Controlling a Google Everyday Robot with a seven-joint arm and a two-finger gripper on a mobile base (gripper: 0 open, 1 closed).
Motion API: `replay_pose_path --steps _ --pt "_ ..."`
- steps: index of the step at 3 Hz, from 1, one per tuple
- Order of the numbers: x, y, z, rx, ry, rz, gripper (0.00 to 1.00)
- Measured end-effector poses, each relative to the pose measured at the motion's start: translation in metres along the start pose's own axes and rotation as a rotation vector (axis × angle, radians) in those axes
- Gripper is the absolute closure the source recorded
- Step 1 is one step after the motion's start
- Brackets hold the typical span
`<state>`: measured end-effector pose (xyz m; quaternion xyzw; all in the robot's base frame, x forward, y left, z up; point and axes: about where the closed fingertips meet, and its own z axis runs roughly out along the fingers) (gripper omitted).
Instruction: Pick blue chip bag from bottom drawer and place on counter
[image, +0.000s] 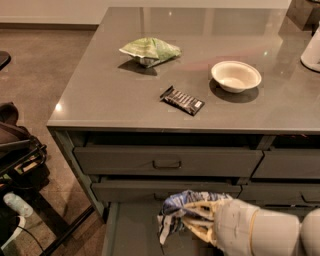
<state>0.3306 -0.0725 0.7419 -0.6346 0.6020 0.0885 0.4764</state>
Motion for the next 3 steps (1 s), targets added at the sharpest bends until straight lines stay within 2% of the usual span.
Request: replay_pose_path --steps 1,2,3 --pt "-0.047 -0.056 -0.021 -0.01 -0.043 -0.095 1.0" --pt "-0.1 -0.116 -0.051 0.028 -0.011 -0.182 1.0" --pt "-0.143 -0.158 -0.071 0.066 0.022 -0.256 1.0"
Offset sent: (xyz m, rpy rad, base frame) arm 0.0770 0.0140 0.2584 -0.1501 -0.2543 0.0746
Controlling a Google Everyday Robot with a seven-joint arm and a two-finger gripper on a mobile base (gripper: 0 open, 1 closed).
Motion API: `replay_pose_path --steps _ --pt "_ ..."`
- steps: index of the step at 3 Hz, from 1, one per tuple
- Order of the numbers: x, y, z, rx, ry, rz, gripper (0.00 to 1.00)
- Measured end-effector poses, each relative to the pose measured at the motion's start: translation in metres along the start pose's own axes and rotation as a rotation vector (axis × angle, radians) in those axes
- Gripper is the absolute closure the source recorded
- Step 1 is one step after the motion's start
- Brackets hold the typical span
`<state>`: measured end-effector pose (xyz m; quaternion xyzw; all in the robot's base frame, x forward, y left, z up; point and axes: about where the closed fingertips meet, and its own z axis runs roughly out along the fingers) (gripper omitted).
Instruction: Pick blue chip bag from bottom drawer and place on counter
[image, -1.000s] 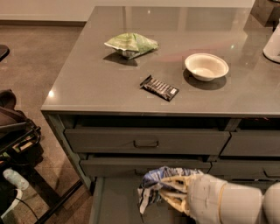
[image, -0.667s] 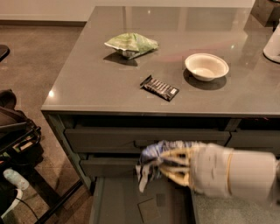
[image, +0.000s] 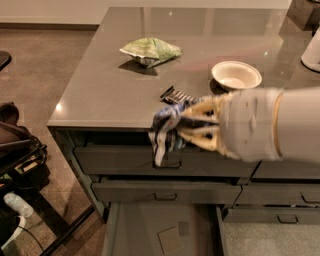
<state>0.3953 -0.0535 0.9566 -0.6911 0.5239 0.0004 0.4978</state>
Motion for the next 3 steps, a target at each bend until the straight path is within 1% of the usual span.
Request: replay_pose_path --steps 1,2,3 --pt "-0.024 -0.047 0.005 0.005 -0.012 -0.059 1.0" --pt "-0.036 -0.088 0.033 -0.011 -0.095 -0.105 1.0" --pt "-0.032 -0.11 0.119 -0.062 -0.322 -0.111 1.0"
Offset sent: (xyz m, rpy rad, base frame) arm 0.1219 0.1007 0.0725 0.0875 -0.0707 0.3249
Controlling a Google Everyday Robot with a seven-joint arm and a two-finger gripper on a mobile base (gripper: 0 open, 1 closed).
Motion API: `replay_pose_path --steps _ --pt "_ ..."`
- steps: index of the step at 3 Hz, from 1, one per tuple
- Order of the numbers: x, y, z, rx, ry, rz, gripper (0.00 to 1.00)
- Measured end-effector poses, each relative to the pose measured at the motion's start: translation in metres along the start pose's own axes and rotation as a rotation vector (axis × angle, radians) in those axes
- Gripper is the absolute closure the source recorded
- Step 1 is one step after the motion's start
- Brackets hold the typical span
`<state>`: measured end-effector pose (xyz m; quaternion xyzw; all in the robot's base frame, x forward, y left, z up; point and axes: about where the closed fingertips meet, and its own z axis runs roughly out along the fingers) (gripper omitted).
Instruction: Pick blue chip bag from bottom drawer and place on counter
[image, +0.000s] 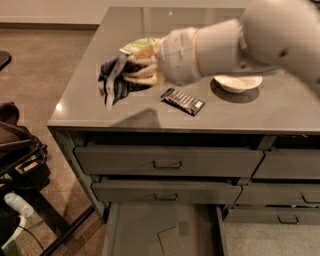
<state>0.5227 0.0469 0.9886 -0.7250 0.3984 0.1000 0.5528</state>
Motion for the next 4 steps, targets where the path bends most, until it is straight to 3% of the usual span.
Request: replay_pose_path --steps 1,2,4 --pt "0.036 0.002 0.054 -0.035 -0.126 0.025 1.0" --pt "0.047 0.006 0.07 -0.045 -0.162 0.045 0.88" --pt "0.045 0.005 0.069 -0.045 -0.159 0.042 0.41"
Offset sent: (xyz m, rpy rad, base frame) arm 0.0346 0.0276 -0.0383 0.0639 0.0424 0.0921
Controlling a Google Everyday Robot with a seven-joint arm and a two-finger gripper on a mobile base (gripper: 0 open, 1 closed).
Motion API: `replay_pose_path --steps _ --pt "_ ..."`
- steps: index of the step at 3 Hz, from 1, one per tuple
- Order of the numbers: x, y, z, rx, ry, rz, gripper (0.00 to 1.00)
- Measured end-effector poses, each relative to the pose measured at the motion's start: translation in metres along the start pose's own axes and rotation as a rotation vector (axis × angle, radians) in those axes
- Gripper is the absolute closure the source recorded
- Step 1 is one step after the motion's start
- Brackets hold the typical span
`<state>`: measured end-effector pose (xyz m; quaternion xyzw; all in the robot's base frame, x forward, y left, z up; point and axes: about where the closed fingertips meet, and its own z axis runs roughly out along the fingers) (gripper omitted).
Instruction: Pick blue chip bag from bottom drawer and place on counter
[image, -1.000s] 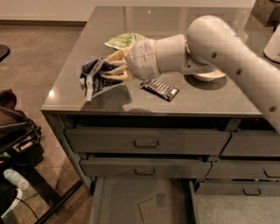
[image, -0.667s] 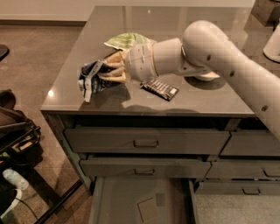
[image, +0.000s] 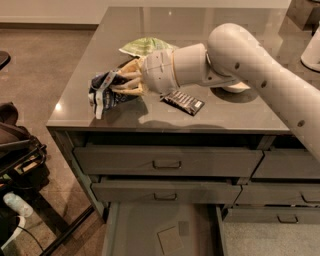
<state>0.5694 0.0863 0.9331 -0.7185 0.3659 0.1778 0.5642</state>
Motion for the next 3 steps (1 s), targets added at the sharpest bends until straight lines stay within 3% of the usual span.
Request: replay_pose_path --steps 2,3 --pt "0.0 0.0 0.0 0.0 0.0 0.0 0.0" --pt "0.0 0.0 0.0001 0.0 0.0 0.0 0.0"
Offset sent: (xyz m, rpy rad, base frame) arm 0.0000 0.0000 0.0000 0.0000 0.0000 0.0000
